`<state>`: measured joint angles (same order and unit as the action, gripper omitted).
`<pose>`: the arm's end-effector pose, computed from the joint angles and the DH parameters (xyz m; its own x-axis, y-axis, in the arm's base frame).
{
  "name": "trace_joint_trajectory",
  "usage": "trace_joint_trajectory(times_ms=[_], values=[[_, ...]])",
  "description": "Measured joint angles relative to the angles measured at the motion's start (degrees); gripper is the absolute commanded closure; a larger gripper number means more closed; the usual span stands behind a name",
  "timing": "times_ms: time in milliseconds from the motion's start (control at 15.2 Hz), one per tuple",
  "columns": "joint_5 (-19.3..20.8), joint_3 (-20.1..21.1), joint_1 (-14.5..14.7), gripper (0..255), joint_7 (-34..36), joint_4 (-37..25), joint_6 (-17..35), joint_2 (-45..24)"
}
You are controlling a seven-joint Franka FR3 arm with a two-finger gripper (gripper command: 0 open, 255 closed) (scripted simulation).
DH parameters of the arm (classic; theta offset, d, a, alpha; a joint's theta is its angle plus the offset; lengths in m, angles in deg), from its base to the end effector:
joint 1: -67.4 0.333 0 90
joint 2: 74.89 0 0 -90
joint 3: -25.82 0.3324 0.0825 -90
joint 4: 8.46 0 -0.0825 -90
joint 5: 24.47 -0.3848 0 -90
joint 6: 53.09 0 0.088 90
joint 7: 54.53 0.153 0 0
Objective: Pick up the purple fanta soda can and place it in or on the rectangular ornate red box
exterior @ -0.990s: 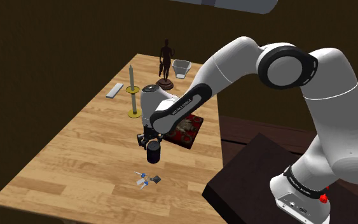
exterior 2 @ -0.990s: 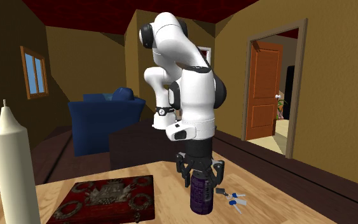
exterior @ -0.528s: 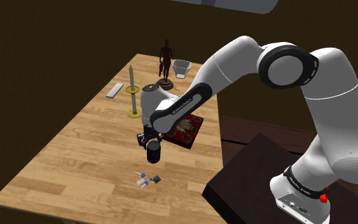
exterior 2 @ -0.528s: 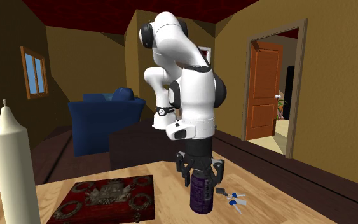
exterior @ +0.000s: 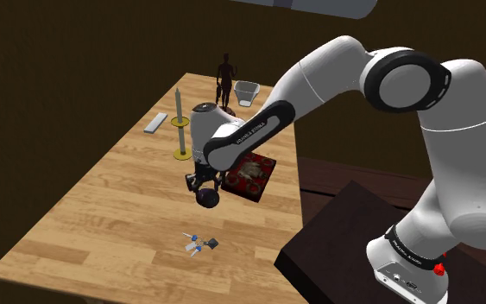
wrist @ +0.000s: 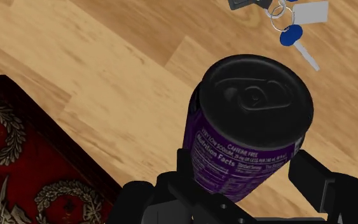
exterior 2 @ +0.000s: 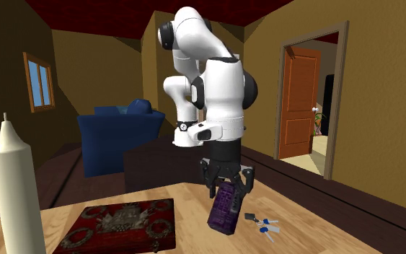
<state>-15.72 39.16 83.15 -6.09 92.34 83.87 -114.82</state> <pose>0.5873 0.3123 0.1412 0.9611 -0.2688 -0.0641 -0.2695 -0.9630 -0.0024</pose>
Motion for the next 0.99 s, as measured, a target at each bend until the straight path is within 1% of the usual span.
trace_joint_trajectory(times_ms=[462, 924, 990], values=[[-0.9, 0.8, -0.7, 255, -0.4, 0.9, -3.2, 4.1], [-1.8, 1.5, -1.1, 255, -0.8, 0.3, -7.1, 7.4], [-2.0, 1.5, -1.6, 255, -1.3, 0.7, -7.1, 7.9]])
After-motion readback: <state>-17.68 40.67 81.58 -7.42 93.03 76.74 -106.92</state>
